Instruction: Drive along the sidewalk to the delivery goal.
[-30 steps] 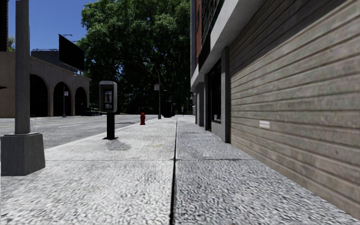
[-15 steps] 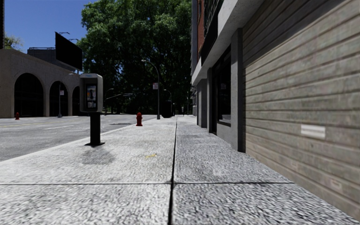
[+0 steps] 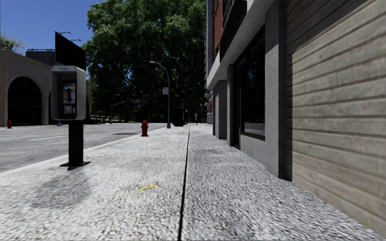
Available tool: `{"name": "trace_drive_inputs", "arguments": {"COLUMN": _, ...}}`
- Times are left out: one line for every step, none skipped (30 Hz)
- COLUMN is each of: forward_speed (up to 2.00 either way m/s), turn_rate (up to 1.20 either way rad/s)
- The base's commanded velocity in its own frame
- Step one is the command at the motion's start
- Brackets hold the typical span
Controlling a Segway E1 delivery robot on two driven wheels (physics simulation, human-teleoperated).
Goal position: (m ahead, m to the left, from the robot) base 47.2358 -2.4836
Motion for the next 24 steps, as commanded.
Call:
{"name": "trace_drive_inputs", "arguments": {"forward_speed": 2.00, "turn_rate": 0.16}}
{"name": "trace_drive_inputs", "arguments": {"forward_speed": 2.00, "turn_rate": 0.09}}
{"name": "trace_drive_inputs", "arguments": {"forward_speed": 2.00, "turn_rate": 0.00}}
{"name": "trace_drive_inputs", "arguments": {"forward_speed": 2.00, "turn_rate": 0.00}}
{"name": "trace_drive_inputs", "arguments": {"forward_speed": 2.00, "turn_rate": 0.00}}
{"name": "trace_drive_inputs", "arguments": {"forward_speed": 2.00, "turn_rate": 0.00}}
{"name": "trace_drive_inputs", "arguments": {"forward_speed": 2.00, "turn_rate": 0.00}}
{"name": "trace_drive_inputs", "arguments": {"forward_speed": 2.00, "turn_rate": 0.00}}
{"name": "trace_drive_inputs", "arguments": {"forward_speed": 2.00, "turn_rate": 0.00}}
{"name": "trace_drive_inputs", "arguments": {"forward_speed": 2.00, "turn_rate": 0.00}}
{"name": "trace_drive_inputs", "arguments": {"forward_speed": 2.00, "turn_rate": 0.00}}
{"name": "trace_drive_inputs", "arguments": {"forward_speed": 2.00, "turn_rate": 0.00}}
{"name": "trace_drive_inputs", "arguments": {"forward_speed": 2.00, "turn_rate": 0.00}}
{"name": "trace_drive_inputs", "arguments": {"forward_speed": 2.00, "turn_rate": 0.00}}
{"name": "trace_drive_inputs", "arguments": {"forward_speed": 2.00, "turn_rate": 0.00}}
{"name": "trace_drive_inputs", "arguments": {"forward_speed": 2.00, "turn_rate": 0.00}}
{"name": "trace_drive_inputs", "arguments": {"forward_speed": 2.00, "turn_rate": 0.00}}
{"name": "trace_drive_inputs", "arguments": {"forward_speed": 2.00, "turn_rate": 0.00}}
{"name": "trace_drive_inputs", "arguments": {"forward_speed": 2.00, "turn_rate": 0.00}}
{"name": "trace_drive_inputs", "arguments": {"forward_speed": 2.00, "turn_rate": 0.00}}
{"name": "trace_drive_inputs", "arguments": {"forward_speed": 2.00, "turn_rate": 0.00}}
{"name": "trace_drive_inputs", "arguments": {"forward_speed": 2.00, "turn_rate": 0.00}}
{"name": "trace_drive_inputs", "arguments": {"forward_speed": 2.00, "turn_rate": 0.00}}
{"name": "trace_drive_inputs", "arguments": {"forward_speed": 2.00, "turn_rate": 0.00}}
